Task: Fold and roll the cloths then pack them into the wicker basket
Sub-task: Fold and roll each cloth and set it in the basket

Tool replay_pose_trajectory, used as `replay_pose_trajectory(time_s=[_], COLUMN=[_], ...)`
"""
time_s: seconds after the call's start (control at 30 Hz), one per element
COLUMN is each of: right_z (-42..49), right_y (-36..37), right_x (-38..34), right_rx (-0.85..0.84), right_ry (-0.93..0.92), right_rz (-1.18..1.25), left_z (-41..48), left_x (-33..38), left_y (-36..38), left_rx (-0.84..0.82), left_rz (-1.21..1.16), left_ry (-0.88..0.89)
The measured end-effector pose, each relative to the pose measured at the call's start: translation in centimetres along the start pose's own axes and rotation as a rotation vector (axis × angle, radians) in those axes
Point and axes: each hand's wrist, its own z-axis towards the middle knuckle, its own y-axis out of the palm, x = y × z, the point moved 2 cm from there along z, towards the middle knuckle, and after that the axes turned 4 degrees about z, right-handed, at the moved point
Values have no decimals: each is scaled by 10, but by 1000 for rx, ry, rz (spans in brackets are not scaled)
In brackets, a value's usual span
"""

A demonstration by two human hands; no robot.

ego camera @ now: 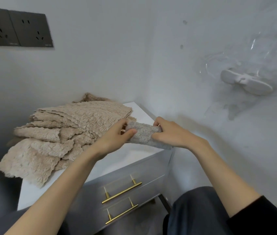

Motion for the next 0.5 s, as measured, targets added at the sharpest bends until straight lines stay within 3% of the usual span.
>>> replay_pose_trajectory(time_s=[0.2, 0.5], right_z=[-57, -162], right_y=[-30, -34], right_x=[-10, 32], right_rx=[-38, 115], right_ry=[-35, -4], right_rz=[244, 523], left_z=[-11, -47], left_x=[53, 115], left_y=[5, 64], left_rx=[-7, -259], left_rz=[-11, -99], left_ry=[118, 164])
